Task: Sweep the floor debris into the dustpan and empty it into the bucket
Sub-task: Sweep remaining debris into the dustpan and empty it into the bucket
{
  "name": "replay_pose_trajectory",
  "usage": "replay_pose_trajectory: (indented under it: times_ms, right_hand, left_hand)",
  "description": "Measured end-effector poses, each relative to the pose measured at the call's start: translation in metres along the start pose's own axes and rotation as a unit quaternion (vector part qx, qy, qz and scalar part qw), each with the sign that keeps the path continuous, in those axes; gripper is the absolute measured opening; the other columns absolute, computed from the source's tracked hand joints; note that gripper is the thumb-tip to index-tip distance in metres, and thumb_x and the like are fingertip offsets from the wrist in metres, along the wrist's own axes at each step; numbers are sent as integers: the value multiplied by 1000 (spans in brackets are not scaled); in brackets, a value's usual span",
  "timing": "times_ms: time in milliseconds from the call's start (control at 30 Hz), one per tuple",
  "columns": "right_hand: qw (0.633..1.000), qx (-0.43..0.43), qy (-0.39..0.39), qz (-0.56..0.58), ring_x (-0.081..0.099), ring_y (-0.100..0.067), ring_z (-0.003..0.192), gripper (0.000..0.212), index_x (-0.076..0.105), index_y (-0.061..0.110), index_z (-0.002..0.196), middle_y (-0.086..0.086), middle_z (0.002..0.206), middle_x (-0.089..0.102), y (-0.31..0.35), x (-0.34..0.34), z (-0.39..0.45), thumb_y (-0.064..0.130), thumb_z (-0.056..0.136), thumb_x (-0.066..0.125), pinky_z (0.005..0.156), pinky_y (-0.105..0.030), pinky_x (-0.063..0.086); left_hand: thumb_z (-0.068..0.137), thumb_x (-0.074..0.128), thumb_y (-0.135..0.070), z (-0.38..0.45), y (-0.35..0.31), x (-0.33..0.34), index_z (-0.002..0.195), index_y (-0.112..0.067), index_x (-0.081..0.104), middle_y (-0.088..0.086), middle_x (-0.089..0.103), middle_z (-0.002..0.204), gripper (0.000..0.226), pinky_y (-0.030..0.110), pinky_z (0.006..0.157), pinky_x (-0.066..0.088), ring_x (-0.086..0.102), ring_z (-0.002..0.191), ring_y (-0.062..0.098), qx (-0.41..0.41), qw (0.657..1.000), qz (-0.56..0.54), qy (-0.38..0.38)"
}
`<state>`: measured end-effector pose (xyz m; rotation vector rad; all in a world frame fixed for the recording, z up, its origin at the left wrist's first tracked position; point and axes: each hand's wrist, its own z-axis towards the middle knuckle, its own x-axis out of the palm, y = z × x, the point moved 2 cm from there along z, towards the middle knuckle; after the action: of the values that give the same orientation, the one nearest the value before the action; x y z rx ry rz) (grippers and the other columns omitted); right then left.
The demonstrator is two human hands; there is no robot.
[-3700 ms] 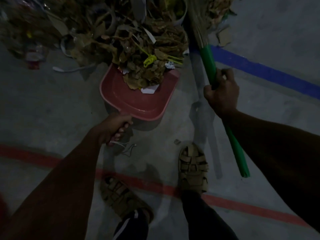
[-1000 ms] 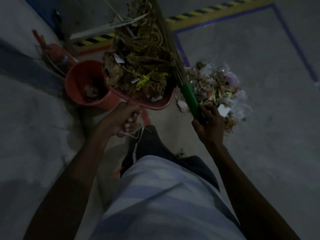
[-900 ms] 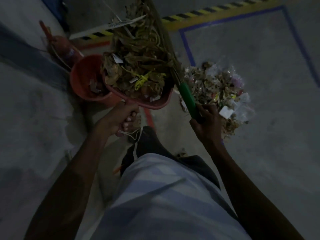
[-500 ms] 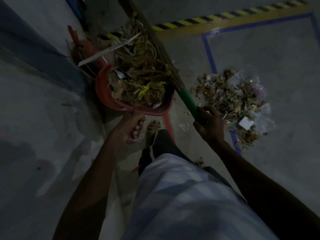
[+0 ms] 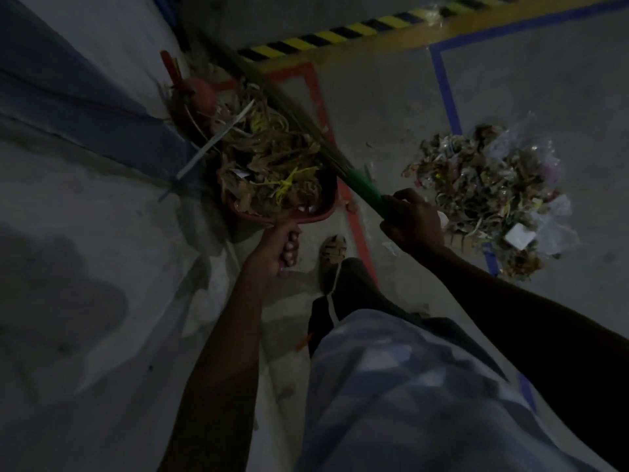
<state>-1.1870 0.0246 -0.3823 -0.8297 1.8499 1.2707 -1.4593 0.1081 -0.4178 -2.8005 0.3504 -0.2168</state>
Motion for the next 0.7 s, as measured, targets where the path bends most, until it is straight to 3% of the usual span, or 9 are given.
replay_pose_trajectory:
  times_ms: [167,267,467,567,700]
  right_hand:
    - [1000,2,14,7,65,-35,78,48,70,14,120,-13,109,62,12,9,14,23,73,66,60,-34,49]
    - [1000,9,10,-9,65,-34,78,48,70,17,120,-12,108,61,18,10,19,24,73,64,60,-32,48]
    - [1000,22,-6,-9,64,-33,78,50,69,17,122,-11,111,61,25,5,35,27,74,63,60,-27,42]
    - [1000,20,-16,-13,64,-32,76,51,68,17,124,-12,112,62,25,2,42,28,74,64,61,-25,37]
    - [999,22,-29,-10,63,-34,74,54,67,13,126,-13,112,61,23,-3,47,32,76,63,61,-28,43]
  left_hand:
    - [90,58,-24,36,-11,-12,56,-23,38,-7,29,45,39,25,52,12,23,37,9,-35,999,-41,-7]
    - [93,57,-19,56,-18,-18,61,-19,38,-7,34,43,38,19,39,21,28,33,8,-64,994,-86,-3]
    - [100,51,-16,85,-34,-22,65,-17,37,-5,35,41,37,18,35,30,31,32,8,-90,990,-112,-11]
    - [101,54,-18,92,-43,-19,64,-16,39,-6,35,38,40,17,34,29,30,29,7,-99,990,-100,-21]
    - [97,61,-14,105,-46,-21,64,-17,38,-7,36,38,41,15,33,26,29,29,5,-99,993,-56,-44]
